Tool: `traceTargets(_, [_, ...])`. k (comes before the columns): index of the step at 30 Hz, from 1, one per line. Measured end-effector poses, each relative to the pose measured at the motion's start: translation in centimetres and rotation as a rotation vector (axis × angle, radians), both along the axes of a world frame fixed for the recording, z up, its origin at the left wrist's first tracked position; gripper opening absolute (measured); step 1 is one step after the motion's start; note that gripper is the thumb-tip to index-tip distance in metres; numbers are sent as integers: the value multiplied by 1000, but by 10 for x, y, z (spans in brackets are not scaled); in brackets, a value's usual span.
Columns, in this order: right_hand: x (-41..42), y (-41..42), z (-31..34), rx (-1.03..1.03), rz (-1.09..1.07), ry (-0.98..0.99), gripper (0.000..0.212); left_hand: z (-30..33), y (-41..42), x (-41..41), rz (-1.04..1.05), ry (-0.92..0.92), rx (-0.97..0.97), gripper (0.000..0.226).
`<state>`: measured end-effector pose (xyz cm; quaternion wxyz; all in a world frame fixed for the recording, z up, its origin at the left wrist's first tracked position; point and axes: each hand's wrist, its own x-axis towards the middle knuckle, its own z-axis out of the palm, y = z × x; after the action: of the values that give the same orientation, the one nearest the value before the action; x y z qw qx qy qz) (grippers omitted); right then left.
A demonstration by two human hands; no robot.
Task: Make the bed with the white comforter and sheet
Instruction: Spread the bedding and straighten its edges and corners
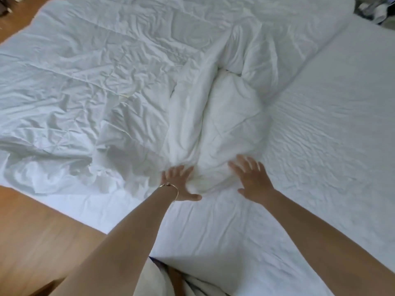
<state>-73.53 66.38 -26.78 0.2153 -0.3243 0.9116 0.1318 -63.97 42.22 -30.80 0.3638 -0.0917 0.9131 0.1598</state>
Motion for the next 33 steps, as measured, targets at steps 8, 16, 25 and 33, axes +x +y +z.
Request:
traceTargets(8, [-90,6,2,-499,-892,-213,125,37,101,-88,51,408,292,91])
traceTargets(16, [-163,-17,27,-713,-963,-267,126,19,75,-130,442,160,472,60])
traceTargets(25, [-86,-94,5,-471,-498,-371,59,48,16,-176,609,416,839,80])
traceTargets(33, [-103,-86,26,-599,-480,-227,53,17,-33,-178,1012,457,775,46])
